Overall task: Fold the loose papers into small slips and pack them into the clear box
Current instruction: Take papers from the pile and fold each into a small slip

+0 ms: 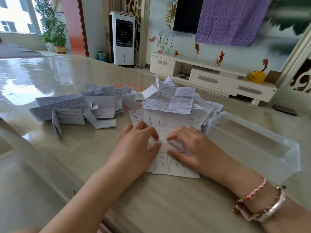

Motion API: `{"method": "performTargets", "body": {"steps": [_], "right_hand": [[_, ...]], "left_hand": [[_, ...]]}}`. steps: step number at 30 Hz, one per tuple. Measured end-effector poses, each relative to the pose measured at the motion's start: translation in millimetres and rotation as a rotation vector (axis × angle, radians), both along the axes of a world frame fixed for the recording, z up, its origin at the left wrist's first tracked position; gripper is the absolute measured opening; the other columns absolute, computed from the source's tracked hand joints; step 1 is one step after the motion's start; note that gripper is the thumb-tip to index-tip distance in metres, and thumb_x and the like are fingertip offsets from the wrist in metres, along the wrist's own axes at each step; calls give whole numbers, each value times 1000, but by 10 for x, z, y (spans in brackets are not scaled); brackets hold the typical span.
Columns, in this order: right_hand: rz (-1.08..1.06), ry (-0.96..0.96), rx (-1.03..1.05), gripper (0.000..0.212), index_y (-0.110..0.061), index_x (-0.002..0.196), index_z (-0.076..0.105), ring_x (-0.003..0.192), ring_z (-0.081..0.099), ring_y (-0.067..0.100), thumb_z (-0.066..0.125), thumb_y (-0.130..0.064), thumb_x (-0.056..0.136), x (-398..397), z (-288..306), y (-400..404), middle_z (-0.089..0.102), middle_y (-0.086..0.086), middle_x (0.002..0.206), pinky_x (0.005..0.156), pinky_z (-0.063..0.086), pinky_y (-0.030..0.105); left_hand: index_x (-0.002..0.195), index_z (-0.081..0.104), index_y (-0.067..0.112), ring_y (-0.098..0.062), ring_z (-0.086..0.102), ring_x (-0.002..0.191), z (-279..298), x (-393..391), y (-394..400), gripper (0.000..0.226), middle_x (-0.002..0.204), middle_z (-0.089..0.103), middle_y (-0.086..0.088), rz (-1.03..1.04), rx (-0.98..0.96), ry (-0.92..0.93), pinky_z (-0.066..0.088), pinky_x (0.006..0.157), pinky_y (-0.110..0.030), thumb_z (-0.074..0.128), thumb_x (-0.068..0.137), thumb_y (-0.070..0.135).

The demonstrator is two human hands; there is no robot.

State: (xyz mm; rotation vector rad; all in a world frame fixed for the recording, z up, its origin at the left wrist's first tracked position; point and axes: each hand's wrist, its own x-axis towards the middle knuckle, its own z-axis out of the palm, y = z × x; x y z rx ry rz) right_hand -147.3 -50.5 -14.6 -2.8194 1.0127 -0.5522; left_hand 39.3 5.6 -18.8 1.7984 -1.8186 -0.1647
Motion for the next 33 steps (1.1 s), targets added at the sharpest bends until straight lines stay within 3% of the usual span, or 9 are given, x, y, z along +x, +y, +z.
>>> {"method": "performTargets", "body": {"steps": [4,10,12,16,18,21,24,28,33], "right_hand": [[2,32,-28,43,-24,113,60,99,56,6,43,-57,90,5,32,14,63,-11,105,92,46,31],[-36,-114,-23,32,-25,94,67,83,60,3,47,-50,93,0,40,24,66,-13,87,77,51,30],[-64,-231,60,24,-24,88,69,82,61,3,56,-44,92,-5,44,26,67,-14,83,76,50,28],[-157,-409,201,22,-18,75,70,78,60,1,65,-36,87,-15,64,29,66,-12,72,74,45,18],[-194,-408,257,25,-18,70,68,71,57,-1,66,-37,86,4,60,18,63,-12,65,67,41,11],[-245,-382,316,29,-21,64,61,54,47,3,67,-39,86,58,18,-18,53,-11,55,56,35,13],[-297,-308,280,29,-27,64,54,64,43,4,64,-43,87,127,-18,-46,52,-5,65,59,30,20],[-341,-190,204,25,-22,75,52,87,42,10,57,-40,92,198,11,-11,44,-15,71,70,29,26],[-350,-114,168,25,-20,82,52,88,42,10,51,-41,95,225,28,-7,43,-16,73,76,29,26]], "left_hand": [[105,65,41,-8,28,101,-36,58,21,31,108,48,24,-106,-26,8,34,92,-26,65,78,56],[102,73,34,-8,38,96,-56,105,-10,17,100,64,20,-165,-184,-66,38,92,-29,64,88,37],[96,76,31,-9,44,94,-39,87,-9,13,89,65,20,-131,-233,0,41,88,-28,66,87,34],[88,75,32,-2,49,85,0,28,28,9,75,56,22,-35,-204,205,35,72,-6,68,84,36],[85,74,31,0,52,83,6,8,34,10,73,60,20,-14,-167,264,34,68,-4,67,85,38],[84,72,31,-7,55,80,-17,-18,8,7,75,62,11,54,-125,307,39,65,-10,67,86,36],[89,64,33,-17,55,89,-49,-40,-25,6,73,58,10,120,-85,273,45,79,-30,65,86,37],[107,48,35,-15,39,105,-68,-79,-17,19,84,49,16,180,-40,127,29,88,-30,51,92,46],[115,37,32,-17,32,112,-66,-119,2,22,95,52,14,220,-30,30,15,91,-30,40,97,45]]}}
